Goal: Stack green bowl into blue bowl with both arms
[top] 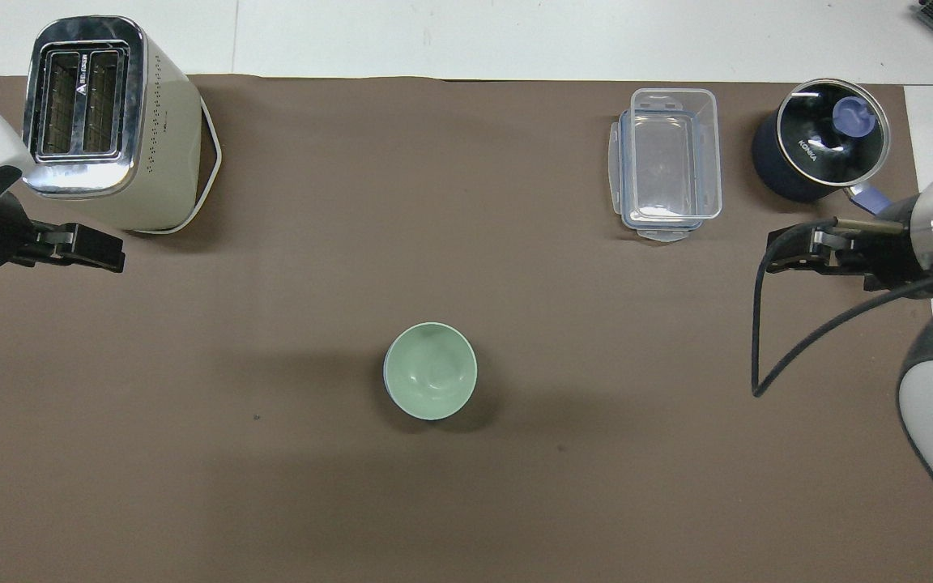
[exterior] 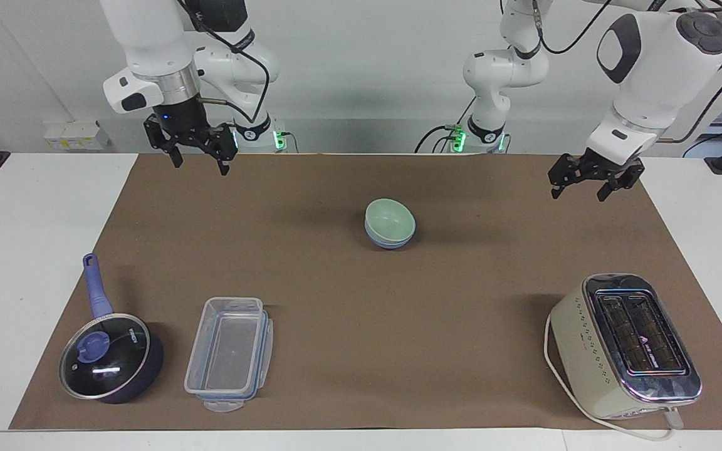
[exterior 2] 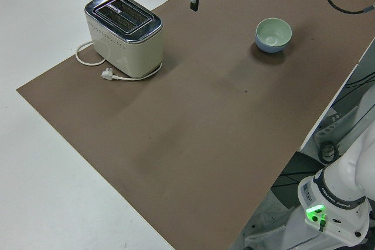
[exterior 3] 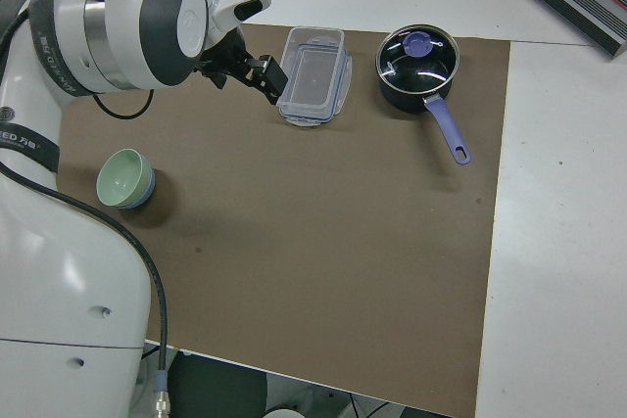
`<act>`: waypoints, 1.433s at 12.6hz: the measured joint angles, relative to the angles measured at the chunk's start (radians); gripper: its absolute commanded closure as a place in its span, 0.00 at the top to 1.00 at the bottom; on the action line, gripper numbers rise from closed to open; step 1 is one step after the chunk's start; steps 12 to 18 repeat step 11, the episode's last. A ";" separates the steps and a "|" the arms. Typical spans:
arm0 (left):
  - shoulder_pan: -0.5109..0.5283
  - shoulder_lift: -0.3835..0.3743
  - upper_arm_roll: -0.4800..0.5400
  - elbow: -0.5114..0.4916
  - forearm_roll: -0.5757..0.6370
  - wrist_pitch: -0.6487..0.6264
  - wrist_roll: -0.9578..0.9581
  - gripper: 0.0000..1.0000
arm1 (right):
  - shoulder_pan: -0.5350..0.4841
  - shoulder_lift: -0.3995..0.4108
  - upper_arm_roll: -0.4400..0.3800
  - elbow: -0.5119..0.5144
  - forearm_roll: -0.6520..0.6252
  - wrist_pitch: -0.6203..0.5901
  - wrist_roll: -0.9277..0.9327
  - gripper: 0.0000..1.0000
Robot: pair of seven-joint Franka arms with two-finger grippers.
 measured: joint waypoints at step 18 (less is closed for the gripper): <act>0.000 0.000 0.000 0.000 0.000 0.000 0.000 1.00 | -0.036 0.000 0.001 -0.003 0.007 0.000 -0.058 1.00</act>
